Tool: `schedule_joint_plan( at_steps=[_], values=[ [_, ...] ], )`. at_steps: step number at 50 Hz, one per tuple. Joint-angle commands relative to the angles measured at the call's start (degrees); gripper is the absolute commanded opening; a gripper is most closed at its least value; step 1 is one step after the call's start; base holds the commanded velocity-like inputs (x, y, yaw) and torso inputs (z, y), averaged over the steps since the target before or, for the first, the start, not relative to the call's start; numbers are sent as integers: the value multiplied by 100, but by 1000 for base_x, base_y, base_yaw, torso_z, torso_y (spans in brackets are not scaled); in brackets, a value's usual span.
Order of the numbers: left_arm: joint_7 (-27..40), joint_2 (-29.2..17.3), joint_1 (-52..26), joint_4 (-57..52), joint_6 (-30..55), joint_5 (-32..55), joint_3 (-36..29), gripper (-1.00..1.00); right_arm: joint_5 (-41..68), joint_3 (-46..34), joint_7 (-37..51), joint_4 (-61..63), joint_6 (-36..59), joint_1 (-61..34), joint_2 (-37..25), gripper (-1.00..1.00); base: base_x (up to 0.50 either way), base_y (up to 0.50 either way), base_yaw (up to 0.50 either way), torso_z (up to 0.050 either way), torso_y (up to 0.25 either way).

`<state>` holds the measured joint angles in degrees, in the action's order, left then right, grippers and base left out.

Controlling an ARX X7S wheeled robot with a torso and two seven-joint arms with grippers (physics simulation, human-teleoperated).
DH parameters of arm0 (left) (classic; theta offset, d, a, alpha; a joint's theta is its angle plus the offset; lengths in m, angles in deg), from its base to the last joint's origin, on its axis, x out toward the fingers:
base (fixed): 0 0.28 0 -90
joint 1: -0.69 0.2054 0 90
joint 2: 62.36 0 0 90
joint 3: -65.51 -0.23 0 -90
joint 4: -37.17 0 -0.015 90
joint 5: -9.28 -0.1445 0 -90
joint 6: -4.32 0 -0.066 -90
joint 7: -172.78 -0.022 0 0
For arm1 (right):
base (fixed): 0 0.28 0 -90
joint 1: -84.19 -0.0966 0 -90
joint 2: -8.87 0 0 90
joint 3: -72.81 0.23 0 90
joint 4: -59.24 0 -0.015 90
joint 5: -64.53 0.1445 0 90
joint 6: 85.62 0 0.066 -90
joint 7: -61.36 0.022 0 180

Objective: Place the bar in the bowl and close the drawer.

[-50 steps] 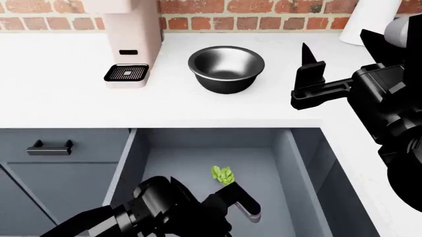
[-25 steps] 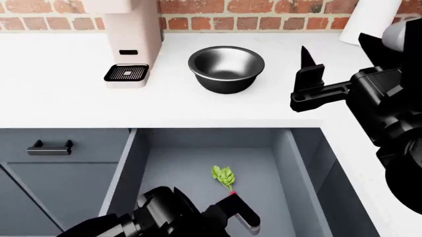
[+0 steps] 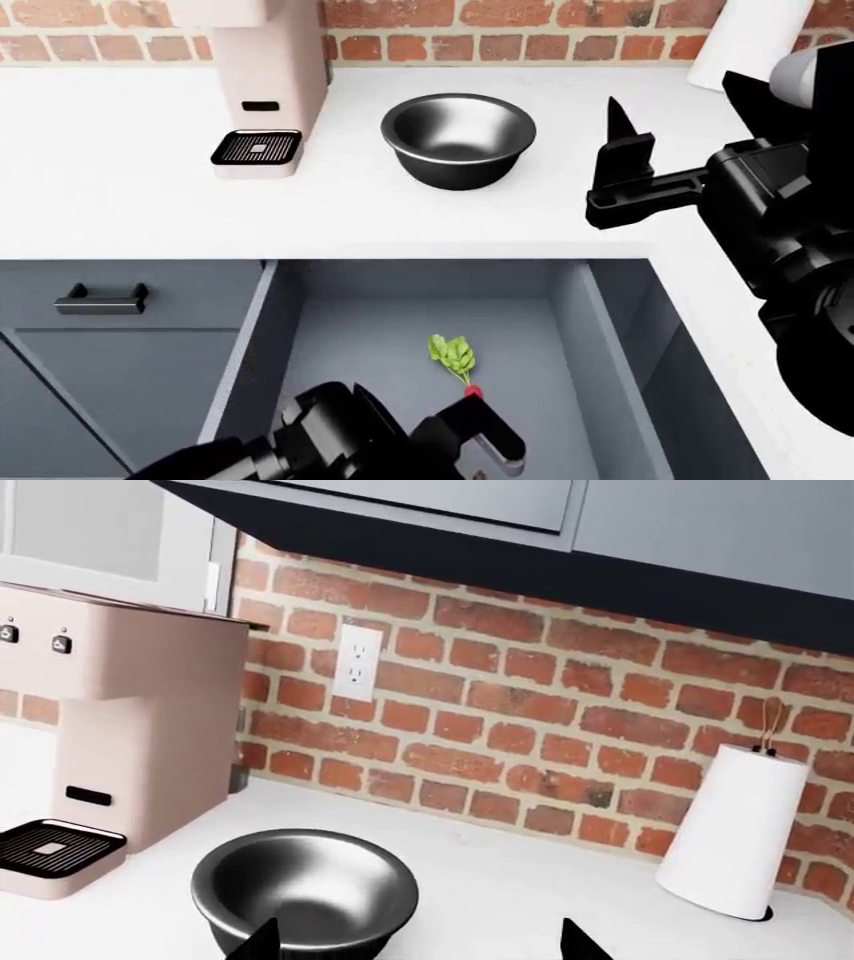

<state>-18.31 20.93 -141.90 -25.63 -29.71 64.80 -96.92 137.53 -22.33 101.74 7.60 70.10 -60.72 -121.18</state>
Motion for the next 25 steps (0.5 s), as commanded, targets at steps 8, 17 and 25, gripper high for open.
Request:
schedule_joint_plan(
  at_steps=[8,17,25],
  values=[
    [191,8,59,-254,-3,90,254,-100,13,185,-96,120,-47,48,83,100,0,0,0,0,0],
    [1096,-420,-239,-1217,8,445,1020,-100,128,224,-11,133,-56,14,79,100,0,0,0,0,0],
    [1609,-717,-622,-1791,145,720,1517,-100,265,258,94,175,-47,-38,66,100,0,0,0,0,0]
  ],
)
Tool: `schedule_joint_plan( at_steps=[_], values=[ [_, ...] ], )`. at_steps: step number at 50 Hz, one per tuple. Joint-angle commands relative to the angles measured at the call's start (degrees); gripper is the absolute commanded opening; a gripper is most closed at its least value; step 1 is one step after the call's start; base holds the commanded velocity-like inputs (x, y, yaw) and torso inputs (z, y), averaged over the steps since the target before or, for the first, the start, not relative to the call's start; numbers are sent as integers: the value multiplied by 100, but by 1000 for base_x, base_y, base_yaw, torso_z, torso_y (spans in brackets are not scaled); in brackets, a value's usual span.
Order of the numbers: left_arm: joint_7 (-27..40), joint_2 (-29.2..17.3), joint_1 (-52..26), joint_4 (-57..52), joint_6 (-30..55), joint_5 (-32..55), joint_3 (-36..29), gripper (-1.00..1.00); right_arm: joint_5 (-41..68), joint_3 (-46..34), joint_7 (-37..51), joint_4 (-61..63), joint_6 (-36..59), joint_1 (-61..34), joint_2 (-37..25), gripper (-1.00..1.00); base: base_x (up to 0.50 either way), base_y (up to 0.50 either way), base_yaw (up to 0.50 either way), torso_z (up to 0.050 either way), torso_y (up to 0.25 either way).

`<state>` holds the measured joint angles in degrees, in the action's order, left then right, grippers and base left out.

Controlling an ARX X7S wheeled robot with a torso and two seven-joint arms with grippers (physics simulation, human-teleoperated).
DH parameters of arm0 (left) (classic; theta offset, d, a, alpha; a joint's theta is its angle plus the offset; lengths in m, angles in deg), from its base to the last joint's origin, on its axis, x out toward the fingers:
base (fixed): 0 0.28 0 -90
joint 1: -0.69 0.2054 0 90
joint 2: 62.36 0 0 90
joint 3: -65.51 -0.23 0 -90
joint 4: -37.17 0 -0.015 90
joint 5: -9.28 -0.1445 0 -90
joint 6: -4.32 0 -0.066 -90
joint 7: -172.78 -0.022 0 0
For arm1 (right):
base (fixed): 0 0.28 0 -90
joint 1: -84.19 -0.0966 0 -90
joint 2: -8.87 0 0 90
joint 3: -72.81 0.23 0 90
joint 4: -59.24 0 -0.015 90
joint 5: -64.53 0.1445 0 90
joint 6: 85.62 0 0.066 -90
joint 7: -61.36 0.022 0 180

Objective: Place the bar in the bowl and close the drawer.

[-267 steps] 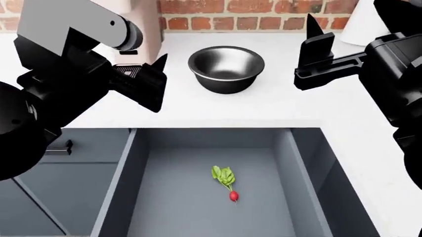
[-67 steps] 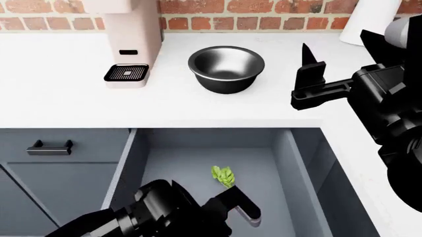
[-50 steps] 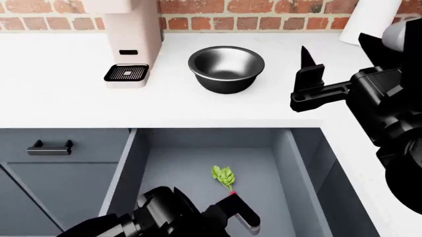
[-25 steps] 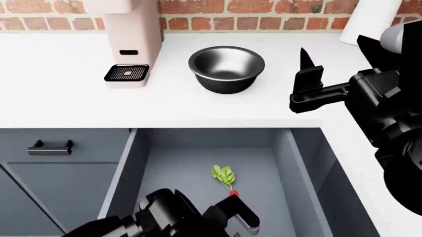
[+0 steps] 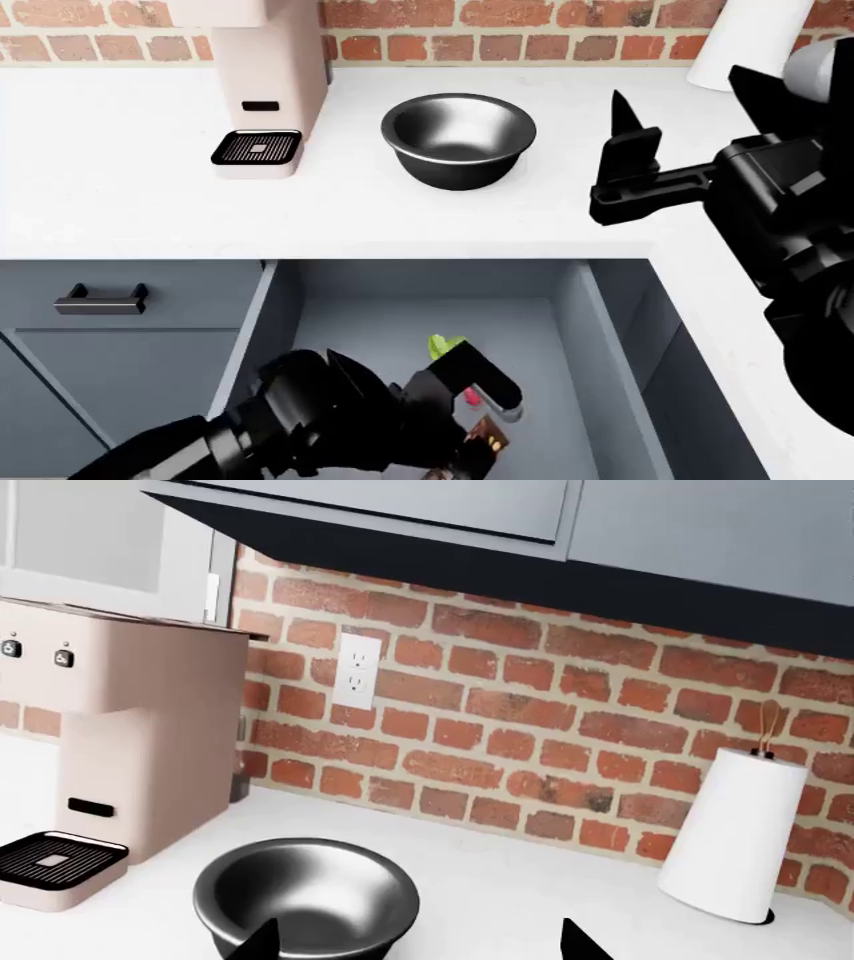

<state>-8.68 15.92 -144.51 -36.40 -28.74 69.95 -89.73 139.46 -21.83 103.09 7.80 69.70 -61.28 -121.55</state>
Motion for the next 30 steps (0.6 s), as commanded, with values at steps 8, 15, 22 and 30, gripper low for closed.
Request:
schedule_joint_plan(
  at_steps=[8,15,22,30],
  values=[
    [1033,-335,-710,-1108,354,629,1193,-100,104,203,-15,163,-26,-5,100,100,0,0,0,0,0],
    [1136,-298,-1290,-1073,341,798,1606,-100,149,237,12,168,-52,-5,71,100,0,0,0,0,0],
    [967,-124,-2034,-604,127,601,1817,-100,241,294,55,212,-65,-1,10,100,0,0,0,0,0],
    [595,275,-2783,572,-429,3,1787,-100,287,414,35,247,-140,126,-85,100,0,0,0,0,0]
  ],
)
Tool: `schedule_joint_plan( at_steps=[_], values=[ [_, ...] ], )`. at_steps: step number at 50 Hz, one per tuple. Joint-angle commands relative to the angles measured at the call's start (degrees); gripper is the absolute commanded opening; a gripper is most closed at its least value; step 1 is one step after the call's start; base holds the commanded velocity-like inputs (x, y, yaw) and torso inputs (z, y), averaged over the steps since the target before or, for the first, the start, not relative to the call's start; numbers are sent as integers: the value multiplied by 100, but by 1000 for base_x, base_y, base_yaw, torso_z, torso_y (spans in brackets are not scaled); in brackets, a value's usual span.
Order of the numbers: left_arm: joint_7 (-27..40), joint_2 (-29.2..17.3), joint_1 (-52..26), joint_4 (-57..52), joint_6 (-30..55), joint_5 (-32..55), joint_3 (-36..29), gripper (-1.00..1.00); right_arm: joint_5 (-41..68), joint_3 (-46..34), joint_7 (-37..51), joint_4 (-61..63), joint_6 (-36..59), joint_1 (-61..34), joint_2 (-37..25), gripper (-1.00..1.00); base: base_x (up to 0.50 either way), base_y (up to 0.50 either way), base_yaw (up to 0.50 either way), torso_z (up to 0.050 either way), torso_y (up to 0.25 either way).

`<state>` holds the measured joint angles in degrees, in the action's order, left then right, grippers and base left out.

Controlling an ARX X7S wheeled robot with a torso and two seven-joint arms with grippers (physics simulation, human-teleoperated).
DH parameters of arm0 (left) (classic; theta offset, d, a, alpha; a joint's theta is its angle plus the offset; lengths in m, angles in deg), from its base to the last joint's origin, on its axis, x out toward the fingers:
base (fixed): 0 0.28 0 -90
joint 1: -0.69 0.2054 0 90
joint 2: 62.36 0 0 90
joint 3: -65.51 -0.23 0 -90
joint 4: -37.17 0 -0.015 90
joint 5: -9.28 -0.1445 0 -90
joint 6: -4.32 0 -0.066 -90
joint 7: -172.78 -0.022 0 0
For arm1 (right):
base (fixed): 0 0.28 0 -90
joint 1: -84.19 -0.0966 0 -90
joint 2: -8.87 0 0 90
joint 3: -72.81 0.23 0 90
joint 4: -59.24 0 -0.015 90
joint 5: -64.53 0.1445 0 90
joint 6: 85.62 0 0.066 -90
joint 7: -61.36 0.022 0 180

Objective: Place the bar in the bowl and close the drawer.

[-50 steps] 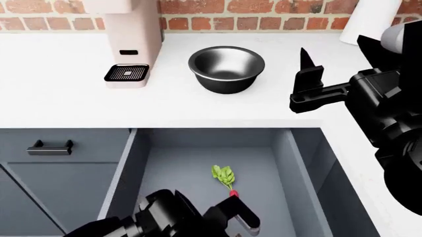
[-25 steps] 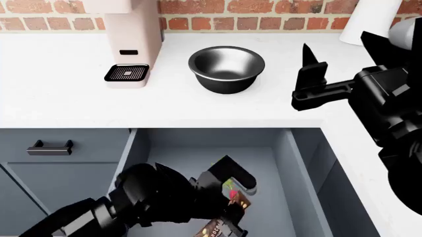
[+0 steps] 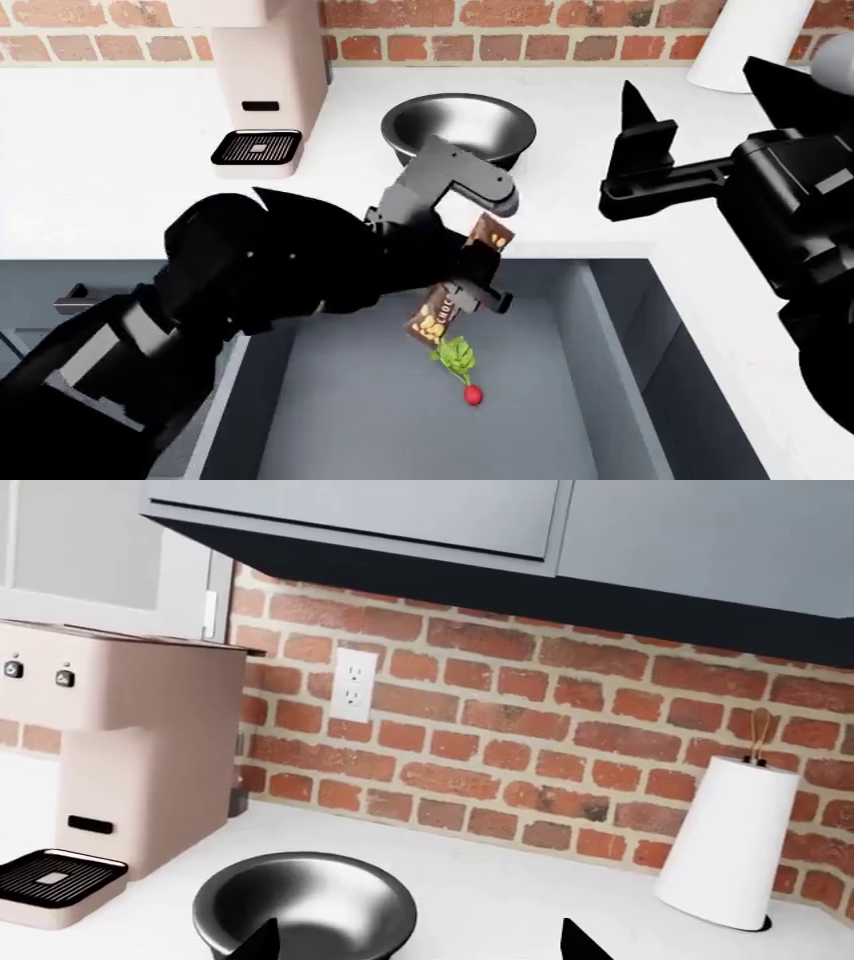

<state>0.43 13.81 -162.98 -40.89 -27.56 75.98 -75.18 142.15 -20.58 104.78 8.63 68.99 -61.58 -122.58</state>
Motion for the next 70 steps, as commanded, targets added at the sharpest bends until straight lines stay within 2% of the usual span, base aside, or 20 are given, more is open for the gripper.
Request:
schedule_joint_plan(
  at_steps=[1,8,10,16,18,21,37,51,70],
  values=[
    [-359,544,-1032,1187,-607,-665,326,-100,28,305,-140,168,-78,168,3,100,0,0,0,0,0],
    [-917,1176,-1926,2849,-1236,-1212,198,-100,103,449,-170,202,-145,230,-110,100,0,0,0,0,0],
    [-1093,1375,-2210,3491,-1566,-1231,-29,-100,78,487,-206,203,-172,275,-146,100,0,0,0,0,0],
    [-947,1382,-3135,4537,-3020,1496,-2883,-100,170,616,-194,243,-221,368,-238,100,0,0,0,0,0],
    [-932,1382,-3316,4698,-3261,2053,-3439,-100,184,652,-203,263,-238,407,-267,100,0,0,0,0,0],
    [-928,1382,-3448,4856,-3415,2426,-3821,-100,171,691,-237,268,-268,465,-297,100,0,0,0,0,0],
    [-678,1382,-3441,5404,-3737,2808,-3994,-100,-585,657,-884,-35,-637,968,-255,100,0,0,0,0,0],
    [-669,1382,-3431,5420,-3785,2804,-3997,-100,-1255,496,-1326,-460,-997,1182,-178,100,0,0,0,0,0],
    [-669,1382,-3431,5420,-3785,2804,-3997,-100,-1187,412,-1174,-383,-946,1150,-114,100,0,0,0,0,0]
  ],
)
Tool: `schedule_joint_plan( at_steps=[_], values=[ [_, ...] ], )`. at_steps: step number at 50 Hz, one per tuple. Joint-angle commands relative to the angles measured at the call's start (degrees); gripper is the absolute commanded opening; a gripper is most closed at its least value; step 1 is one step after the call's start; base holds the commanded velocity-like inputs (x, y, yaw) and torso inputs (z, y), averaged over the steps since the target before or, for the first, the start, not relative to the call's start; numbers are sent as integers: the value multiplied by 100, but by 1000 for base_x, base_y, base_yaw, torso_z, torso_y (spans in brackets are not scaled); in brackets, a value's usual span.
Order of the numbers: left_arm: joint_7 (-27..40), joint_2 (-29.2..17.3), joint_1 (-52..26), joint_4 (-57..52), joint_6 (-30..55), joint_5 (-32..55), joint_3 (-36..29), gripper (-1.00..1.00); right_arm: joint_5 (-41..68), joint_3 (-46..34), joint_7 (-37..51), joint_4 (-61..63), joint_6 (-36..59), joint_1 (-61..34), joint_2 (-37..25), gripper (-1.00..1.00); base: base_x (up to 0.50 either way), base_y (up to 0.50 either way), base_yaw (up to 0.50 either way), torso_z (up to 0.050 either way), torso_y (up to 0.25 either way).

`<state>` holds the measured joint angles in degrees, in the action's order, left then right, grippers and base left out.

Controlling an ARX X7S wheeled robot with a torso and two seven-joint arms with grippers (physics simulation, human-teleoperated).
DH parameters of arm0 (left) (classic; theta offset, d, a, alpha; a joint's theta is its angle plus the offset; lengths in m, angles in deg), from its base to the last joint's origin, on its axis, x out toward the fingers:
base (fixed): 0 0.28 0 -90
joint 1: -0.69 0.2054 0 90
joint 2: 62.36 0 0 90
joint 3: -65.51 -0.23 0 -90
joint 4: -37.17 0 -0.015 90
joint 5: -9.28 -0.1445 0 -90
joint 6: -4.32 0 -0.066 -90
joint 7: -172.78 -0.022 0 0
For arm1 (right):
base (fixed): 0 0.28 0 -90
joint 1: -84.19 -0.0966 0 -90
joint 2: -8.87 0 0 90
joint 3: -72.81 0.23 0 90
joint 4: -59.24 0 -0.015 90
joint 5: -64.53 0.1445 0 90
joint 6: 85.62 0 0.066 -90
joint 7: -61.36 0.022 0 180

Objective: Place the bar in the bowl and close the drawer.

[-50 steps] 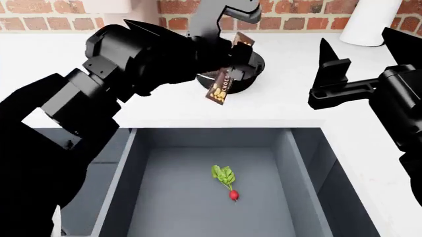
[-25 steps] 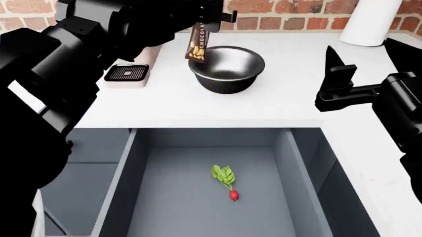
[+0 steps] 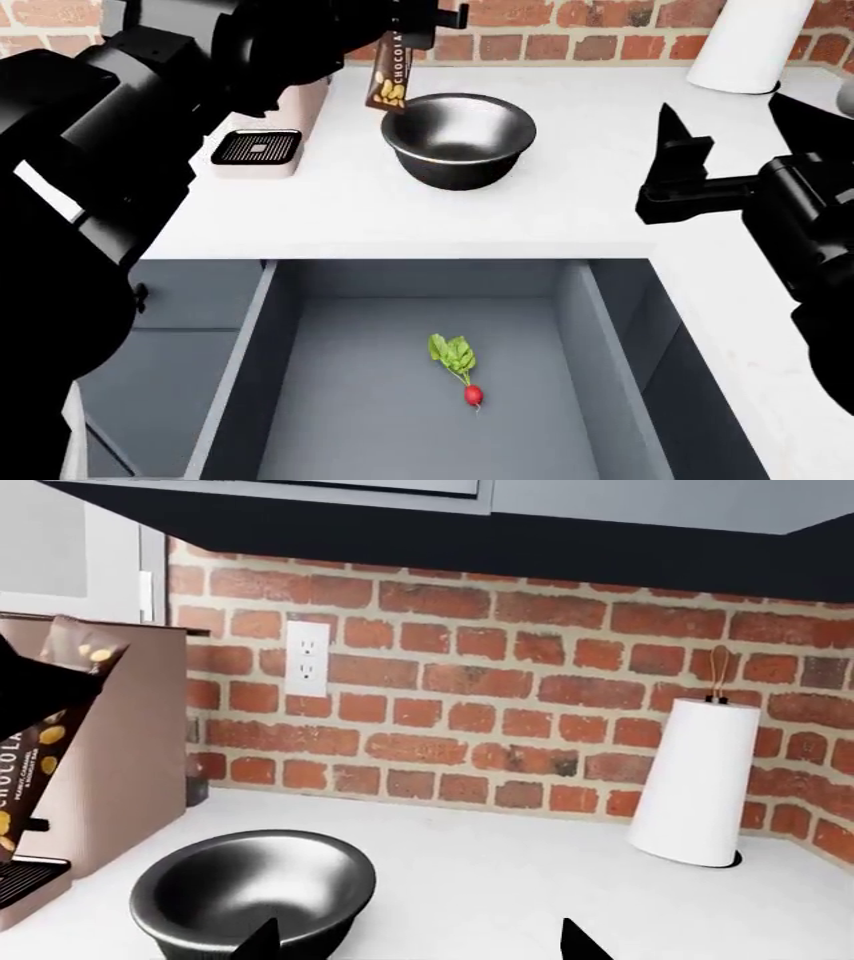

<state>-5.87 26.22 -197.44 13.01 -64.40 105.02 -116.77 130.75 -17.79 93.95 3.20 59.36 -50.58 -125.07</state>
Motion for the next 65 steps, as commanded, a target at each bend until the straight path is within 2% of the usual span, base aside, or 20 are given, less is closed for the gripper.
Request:
schedule_joint_plan(
  at_steps=[1,34,51,65],
  values=[
    [-40,141,15,30,-100,-100,162,-100,-25,139,-77,178,26,41,130,100,0,0,0,0,0],
    [-40,141,15,30,-100,-100,162,-100,521,417,302,555,100,120,-2,100,0,0,0,0,0],
    [-40,141,15,30,-100,-100,162,-100,634,520,357,635,50,204,-56,100,-1,0,0,0,-238],
    [-40,141,15,30,-100,-100,162,-100,760,673,393,741,-18,350,-128,100,-1,0,0,0,-4]
  ],
)
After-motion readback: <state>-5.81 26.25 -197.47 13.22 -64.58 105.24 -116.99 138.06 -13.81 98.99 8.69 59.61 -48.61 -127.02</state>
